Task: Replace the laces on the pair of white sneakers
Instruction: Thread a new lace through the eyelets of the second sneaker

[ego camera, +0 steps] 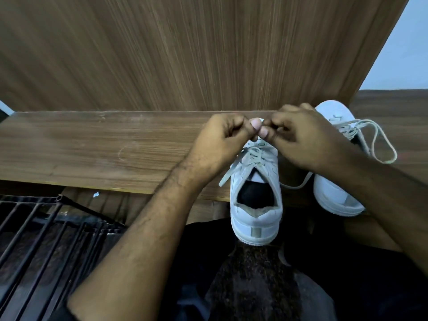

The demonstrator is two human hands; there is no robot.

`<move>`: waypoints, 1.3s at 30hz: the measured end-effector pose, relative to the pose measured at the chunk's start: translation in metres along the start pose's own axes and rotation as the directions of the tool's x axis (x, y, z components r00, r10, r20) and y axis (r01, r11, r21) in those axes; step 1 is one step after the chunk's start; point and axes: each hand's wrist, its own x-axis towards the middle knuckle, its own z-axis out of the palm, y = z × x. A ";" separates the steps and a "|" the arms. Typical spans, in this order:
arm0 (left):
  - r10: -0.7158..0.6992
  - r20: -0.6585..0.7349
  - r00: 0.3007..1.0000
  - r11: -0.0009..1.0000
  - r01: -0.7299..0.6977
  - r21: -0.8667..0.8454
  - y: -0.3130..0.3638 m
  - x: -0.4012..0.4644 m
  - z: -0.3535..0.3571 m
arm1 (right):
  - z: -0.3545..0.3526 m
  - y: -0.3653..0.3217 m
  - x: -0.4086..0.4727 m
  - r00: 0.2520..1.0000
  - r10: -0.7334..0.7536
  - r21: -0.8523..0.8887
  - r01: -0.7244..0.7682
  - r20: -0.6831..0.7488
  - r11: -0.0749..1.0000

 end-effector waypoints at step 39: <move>-0.149 0.143 0.979 0.977 0.123 0.173 -0.018 0.002 -0.007 | -0.007 -0.006 -0.001 0.916 0.237 0.018 -0.256 0.325 0.966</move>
